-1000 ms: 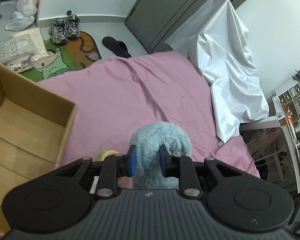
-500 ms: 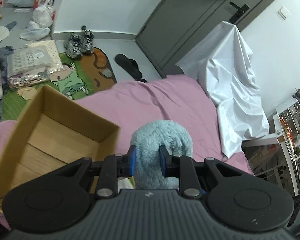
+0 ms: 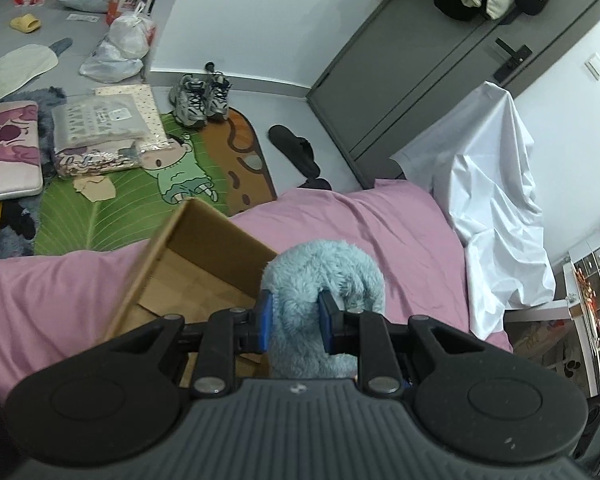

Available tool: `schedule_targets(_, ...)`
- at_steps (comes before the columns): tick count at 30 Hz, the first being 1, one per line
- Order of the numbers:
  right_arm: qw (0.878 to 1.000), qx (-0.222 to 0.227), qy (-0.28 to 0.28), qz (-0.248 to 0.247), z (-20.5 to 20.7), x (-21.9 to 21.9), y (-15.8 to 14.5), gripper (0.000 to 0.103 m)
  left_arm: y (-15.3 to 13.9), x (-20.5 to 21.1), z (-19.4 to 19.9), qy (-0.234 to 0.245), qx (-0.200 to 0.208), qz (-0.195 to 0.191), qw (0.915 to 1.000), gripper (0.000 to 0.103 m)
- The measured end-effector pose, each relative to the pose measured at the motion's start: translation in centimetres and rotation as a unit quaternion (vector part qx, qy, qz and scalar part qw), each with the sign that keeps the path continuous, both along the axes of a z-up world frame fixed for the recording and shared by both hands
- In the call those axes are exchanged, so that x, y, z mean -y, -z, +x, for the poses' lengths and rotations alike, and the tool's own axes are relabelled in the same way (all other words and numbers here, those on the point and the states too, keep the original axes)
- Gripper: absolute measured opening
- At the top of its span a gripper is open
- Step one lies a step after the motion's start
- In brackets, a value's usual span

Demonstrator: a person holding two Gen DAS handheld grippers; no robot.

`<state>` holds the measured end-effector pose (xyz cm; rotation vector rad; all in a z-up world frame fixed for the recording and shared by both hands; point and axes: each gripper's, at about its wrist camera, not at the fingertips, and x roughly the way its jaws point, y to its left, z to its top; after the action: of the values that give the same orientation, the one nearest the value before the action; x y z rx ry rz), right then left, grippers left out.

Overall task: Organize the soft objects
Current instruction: 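Lift the grey plush mouse with the right gripper and carry it over the box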

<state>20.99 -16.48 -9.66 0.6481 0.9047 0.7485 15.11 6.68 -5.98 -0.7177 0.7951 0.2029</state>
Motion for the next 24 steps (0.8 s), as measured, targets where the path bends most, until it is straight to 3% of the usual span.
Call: schedule_targets(24,0.997,-0.031,-0.019,-0.066,0.1,-5.1,2.4,0.023,4.2,-5.3,0.5,-0.005,-0.051,-0.002,0.9987,0.024)
